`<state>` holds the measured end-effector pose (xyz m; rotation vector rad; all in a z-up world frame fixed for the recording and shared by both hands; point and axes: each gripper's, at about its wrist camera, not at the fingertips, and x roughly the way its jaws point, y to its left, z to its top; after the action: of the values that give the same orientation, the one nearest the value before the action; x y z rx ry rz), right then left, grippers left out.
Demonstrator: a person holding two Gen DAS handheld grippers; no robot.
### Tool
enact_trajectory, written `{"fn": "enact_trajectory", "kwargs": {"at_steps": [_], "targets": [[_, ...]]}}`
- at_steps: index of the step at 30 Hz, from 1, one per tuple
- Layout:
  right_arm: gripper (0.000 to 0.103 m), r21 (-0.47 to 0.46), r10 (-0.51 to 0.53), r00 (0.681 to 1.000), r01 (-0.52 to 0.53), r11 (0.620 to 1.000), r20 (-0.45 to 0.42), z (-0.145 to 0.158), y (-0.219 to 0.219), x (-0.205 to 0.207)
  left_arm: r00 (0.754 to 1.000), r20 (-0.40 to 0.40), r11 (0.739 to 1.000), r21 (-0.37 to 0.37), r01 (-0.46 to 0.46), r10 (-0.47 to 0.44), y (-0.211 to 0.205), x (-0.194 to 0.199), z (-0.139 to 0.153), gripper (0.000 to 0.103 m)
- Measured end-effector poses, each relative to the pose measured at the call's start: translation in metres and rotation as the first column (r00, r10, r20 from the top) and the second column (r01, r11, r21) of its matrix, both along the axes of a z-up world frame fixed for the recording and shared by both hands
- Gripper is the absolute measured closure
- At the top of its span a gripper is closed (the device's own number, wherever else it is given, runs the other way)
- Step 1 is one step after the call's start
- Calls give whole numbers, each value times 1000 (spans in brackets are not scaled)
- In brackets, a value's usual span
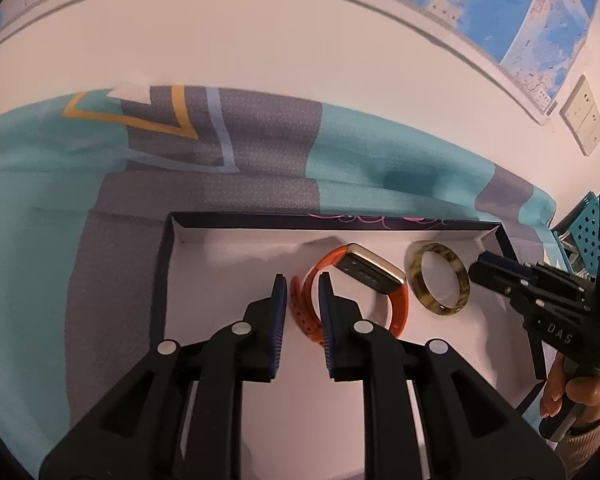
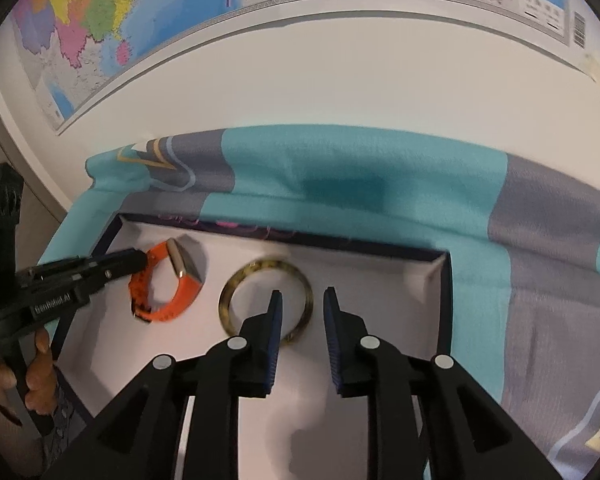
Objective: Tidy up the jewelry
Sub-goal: 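Carry the band and bangle into the white box and open both grippers, then withdraw both open grippers from the box toward the remaining jewelry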
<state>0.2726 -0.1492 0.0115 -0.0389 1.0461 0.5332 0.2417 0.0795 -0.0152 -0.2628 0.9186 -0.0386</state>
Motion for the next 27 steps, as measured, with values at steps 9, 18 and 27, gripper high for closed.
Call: {"fn": "enact_trajectory", "kwargs": {"at_steps": [9, 18, 27], "targets": [[84, 46, 68, 998, -67, 997, -13, 8, -25, -61, 989, 80, 991, 61, 118, -122, -16, -65, 22, 72], [83, 144, 88, 990, -71, 987, -114, 6, -47, -103, 987, 66, 987, 82, 141, -147, -11, -120, 8, 68], [81, 169, 72, 992, -54, 984, -102, 14, -44, -115, 977, 113, 981, 94, 168, -179, -14, -148, 18, 63]]}}
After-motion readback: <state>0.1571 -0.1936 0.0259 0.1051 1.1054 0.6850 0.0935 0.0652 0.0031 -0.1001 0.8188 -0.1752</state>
